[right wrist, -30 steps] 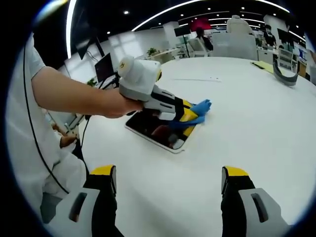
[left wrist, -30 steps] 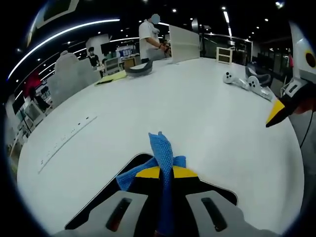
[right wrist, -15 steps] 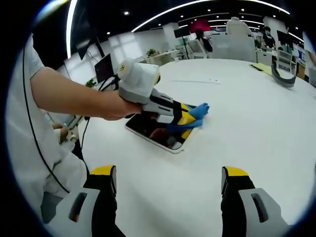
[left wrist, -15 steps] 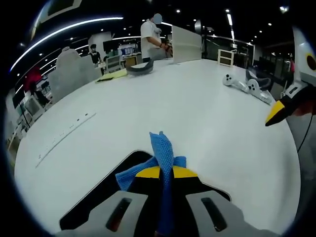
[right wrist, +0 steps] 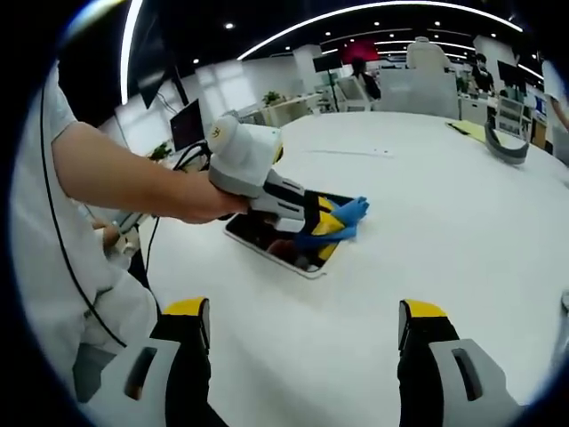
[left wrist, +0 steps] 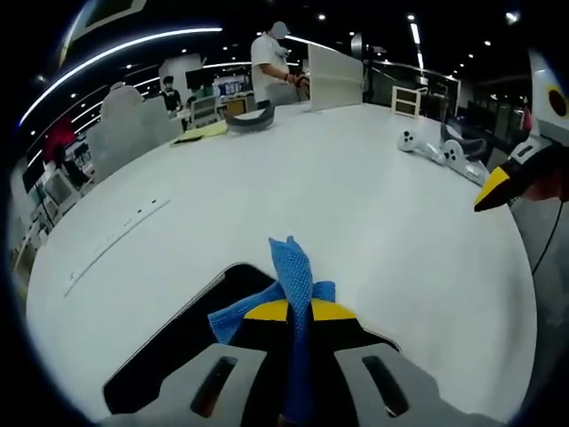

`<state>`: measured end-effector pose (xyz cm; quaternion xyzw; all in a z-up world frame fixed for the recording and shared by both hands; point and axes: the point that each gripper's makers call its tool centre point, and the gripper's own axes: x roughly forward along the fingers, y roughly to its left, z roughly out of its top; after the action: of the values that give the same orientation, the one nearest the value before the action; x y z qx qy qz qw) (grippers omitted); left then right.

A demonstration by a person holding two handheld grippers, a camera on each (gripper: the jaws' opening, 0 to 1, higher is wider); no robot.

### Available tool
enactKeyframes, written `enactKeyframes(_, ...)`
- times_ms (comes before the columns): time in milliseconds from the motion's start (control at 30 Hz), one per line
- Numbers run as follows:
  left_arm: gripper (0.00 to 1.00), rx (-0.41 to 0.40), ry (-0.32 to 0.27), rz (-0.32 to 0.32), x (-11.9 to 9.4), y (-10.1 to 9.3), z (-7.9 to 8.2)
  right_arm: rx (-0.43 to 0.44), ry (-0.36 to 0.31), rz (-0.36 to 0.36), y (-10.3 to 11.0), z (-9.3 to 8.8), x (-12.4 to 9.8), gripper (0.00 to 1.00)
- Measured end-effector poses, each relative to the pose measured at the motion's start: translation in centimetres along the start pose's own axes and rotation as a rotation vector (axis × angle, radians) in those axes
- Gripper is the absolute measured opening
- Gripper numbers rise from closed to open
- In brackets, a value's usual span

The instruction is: Wipe the mirror surface with the cleaning cloth until all visible marks leave the cleaned area.

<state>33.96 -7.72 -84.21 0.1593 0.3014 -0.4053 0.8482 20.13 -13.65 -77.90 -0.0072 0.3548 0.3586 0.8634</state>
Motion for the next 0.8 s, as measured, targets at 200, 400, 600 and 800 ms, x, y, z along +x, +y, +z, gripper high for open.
enactKeyframes(200,0.04,-0.001,0.005,-0.01,0.0,0.0,-0.1,-0.012,0.007,0.005,0.1,0.0,0.1,0.87)
enactKeyframes(400,0.04,-0.002,0.002,-0.006,-0.1,-0.1,-0.1,-0.02,-0.005,0.007,0.2,0.8,0.1,0.87)
enactKeyframes(600,0.04,0.008,-0.001,-0.012,-0.2,-0.1,-0.1,-0.024,-0.009,0.001,0.1,1.0,0.1,0.88)
enactKeyframes(800,0.04,0.032,0.009,-0.011,-0.3,-0.1,-0.2,-0.063,0.011,0.013,0.7,1.0,0.4,0.93)
